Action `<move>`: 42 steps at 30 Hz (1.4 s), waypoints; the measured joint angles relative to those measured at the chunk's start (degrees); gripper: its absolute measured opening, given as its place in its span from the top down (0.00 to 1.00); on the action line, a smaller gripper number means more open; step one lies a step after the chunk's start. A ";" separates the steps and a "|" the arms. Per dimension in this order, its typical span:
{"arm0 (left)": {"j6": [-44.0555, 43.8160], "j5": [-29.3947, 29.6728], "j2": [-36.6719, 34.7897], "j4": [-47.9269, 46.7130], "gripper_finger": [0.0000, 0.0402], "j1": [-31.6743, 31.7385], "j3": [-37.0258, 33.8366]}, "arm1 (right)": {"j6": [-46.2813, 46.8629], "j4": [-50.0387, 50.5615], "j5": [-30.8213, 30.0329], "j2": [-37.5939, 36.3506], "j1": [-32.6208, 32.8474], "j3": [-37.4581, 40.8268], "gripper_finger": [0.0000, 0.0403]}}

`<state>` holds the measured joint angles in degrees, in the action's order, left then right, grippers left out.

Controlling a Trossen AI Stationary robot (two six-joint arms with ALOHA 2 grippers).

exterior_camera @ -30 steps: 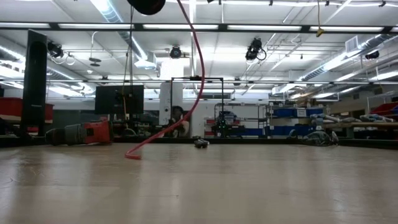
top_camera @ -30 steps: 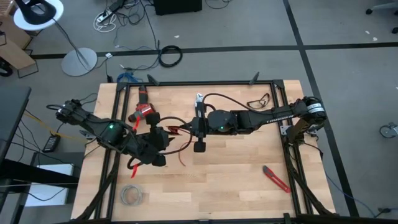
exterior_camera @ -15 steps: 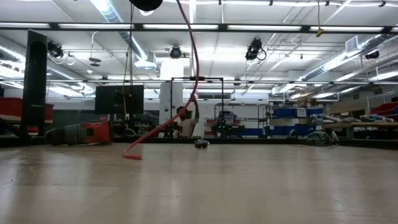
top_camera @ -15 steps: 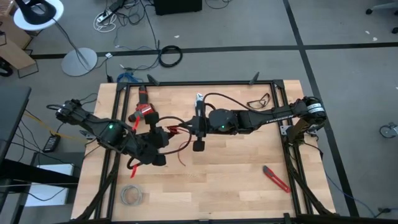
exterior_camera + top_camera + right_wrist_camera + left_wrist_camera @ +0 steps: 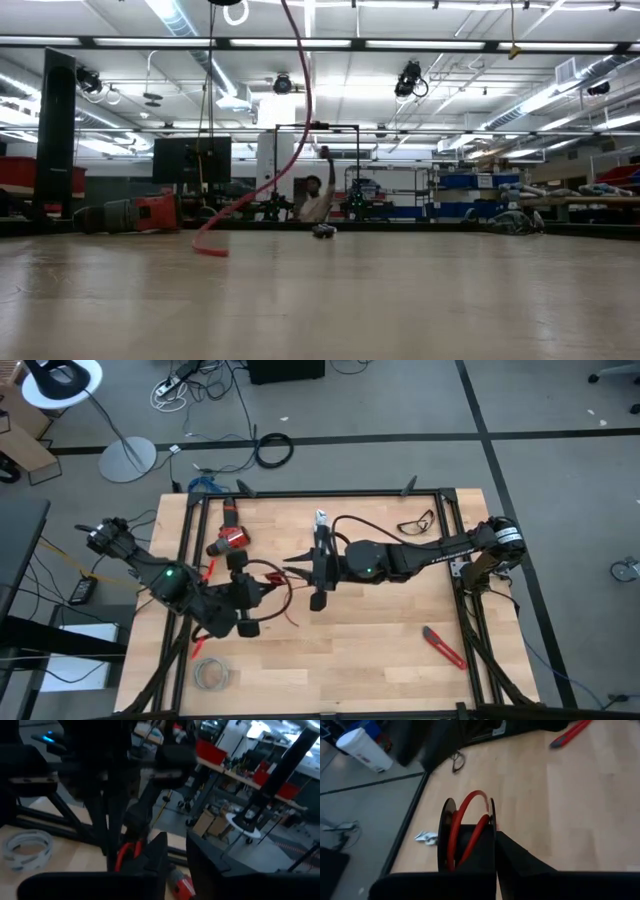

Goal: Coil cords
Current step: Coil the red wire onto the black spool

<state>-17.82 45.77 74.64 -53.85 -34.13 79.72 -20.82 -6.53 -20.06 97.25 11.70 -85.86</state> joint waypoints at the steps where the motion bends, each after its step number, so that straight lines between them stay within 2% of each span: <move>1: 0.01 0.15 -0.57 1.25 1.00 -0.56 -0.83 | -0.25 -0.58 -0.07 0.00 0.23 0.00 0.82; 10: 2.85 4.38 -8.19 19.85 1.00 -4.46 -11.77 | -0.55 -3.64 -0.08 0.00 1.52 0.00 0.77; 22: 19.93 5.16 -16.54 56.72 1.00 -6.51 -29.38 | 1.27 -3.67 0.53 -0.61 2.01 0.00 0.80; 27: 22.67 5.07 -18.68 69.65 1.00 -6.51 -35.92 | 1.64 -3.97 1.74 -0.61 2.04 0.00 0.80; 33: 29.64 0.52 -19.60 91.09 1.00 -6.52 -45.30 | 3.87 -4.50 3.92 -0.61 1.77 0.00 0.80; 39: 35.38 -3.77 -19.59 104.88 1.00 -6.49 -51.15 | 4.78 -4.52 4.48 -0.61 1.61 0.00 0.80; 42: 38.28 -7.20 -19.61 108.67 1.00 -6.49 -52.28 | 4.94 -4.54 4.49 -0.61 1.31 0.00 0.80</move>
<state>20.45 38.57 55.02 54.82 -40.62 27.44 -15.88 -11.07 -15.57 96.64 13.00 -85.86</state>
